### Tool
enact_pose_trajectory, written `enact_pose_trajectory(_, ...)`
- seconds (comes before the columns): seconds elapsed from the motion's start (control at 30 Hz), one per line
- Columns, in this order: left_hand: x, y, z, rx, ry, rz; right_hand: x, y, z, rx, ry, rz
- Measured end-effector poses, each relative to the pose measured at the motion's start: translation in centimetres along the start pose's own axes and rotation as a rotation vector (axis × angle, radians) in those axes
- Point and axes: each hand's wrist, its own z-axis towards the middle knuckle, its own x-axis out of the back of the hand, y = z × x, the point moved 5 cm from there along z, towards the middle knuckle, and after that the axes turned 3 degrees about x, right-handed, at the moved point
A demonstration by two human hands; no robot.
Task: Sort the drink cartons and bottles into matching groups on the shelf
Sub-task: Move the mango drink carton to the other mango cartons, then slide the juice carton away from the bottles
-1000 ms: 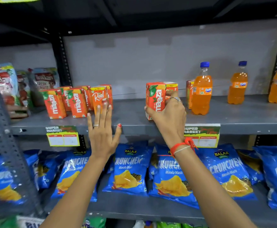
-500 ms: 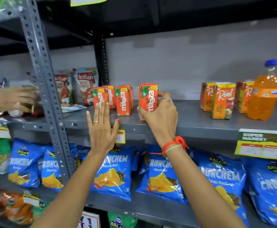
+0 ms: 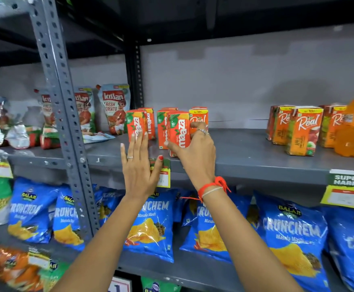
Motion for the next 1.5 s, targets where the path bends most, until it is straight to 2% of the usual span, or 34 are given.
enact_pose_trajectory(0.1, 0.0, 0.0, 0.0, -0.005, -0.006, 0.019, 2.2, 0.5, 0.5, -0.032, 0.067, 0.145)
enact_pose_trajectory(0.2, 0.2, 0.1, -0.1, 0.006, -0.003, 0.044, 4.6, 1.9, 2.1, -0.078, 0.158, 0.156)
enact_pose_trajectory(0.3, 0.7, 0.9, -0.4, 0.009, 0.018, 0.067, 4.4, 3.5, 4.2, -0.215, -0.038, 0.101)
enact_pose_trajectory(0.43, 0.6, 3.0, -1.1, -0.054, 0.001, 0.09, 3.0, 4.4, 5.5, -0.395, -0.297, 0.176)
enact_pose_trajectory(0.53, 0.6, 3.8, -1.4, -0.046, -0.011, 0.092, 2.3, 4.5, 5.6, -0.439, -0.37, 0.21)
enact_pose_trajectory(0.7, 1.2, 5.2, -1.6, -0.063, 0.003, 0.061, 3.9, 4.8, 5.0, -0.453, -0.318, 0.239)
enact_pose_trajectory(0.87, 1.0, 7.1, -1.7, -0.078, 0.02, 0.045, 8.8, 5.3, 4.0, -0.377, -0.241, 0.265)
enact_pose_trajectory(1.07, -0.3, 13.8, -1.4, -0.175, 0.036, -0.031, 15.8, 6.2, 2.7, -0.311, -0.161, 0.291)
enact_pose_trajectory(1.23, -2.3, 19.5, -1.3, -0.21, -0.02, -0.074, 20.9, 9.4, 2.3, -0.347, -0.074, 0.224)
enact_pose_trajectory(1.5, -4.5, 23.2, -1.3, -0.179, -0.049, -0.038, 23.0, 12.0, 2.6, -0.354, -0.101, 0.163)
